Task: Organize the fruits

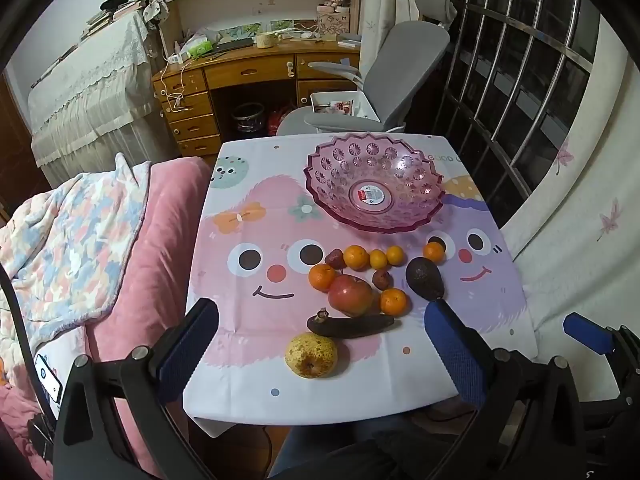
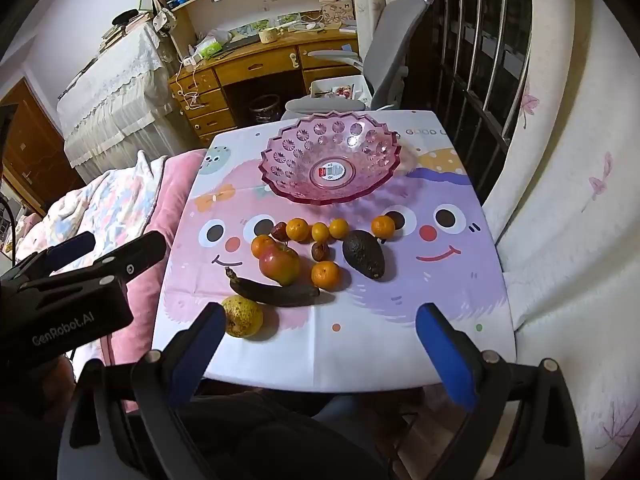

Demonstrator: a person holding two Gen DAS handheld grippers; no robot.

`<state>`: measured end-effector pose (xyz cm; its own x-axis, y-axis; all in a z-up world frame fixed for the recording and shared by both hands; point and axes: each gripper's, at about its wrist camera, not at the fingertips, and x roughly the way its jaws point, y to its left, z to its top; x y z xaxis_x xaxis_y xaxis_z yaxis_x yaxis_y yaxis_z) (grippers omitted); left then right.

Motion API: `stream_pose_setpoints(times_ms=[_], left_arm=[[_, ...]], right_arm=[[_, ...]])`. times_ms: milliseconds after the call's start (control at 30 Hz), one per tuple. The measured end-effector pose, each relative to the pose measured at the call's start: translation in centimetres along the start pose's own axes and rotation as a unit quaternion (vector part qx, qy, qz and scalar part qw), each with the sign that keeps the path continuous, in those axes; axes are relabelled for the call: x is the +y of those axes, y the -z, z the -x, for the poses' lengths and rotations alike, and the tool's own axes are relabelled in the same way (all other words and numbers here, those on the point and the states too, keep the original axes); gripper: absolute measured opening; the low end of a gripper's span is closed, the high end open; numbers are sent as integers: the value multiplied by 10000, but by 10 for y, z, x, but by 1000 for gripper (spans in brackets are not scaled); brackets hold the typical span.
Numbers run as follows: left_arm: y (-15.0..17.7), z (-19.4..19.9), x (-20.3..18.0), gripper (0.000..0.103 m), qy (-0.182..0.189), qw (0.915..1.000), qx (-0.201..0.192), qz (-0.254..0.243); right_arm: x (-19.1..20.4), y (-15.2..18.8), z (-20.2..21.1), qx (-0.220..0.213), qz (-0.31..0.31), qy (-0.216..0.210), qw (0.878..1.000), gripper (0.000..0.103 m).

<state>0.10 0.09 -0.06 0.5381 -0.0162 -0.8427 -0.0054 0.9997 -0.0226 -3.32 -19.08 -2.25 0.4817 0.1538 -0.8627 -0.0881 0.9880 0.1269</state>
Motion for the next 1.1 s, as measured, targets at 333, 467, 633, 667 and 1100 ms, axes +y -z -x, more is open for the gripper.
stream_pose_setpoints(times_ms=[333,467,633,667,1100], left_arm=[[2,2,-1,102,-35,10000,-57,0],[1,1,-1,102,-34,10000,-49,2],[1,1,-1,102,-31,10000,-47,-2],[1,1,-1,102,-28,10000,-45,-2],[1,1,-1,102,-29,10000,-35,-1]], right_arm=[[-3,-2,-2,-22,1,8,10000,97],[-2,-4,-5,-22,13,-5,10000,97],[-2,-4,-2,-33,-6,2,10000,97],[-2,-4,-2,-33,-4,2,10000,97],[0,-5,-3,-46,-7,-6,10000,97]])
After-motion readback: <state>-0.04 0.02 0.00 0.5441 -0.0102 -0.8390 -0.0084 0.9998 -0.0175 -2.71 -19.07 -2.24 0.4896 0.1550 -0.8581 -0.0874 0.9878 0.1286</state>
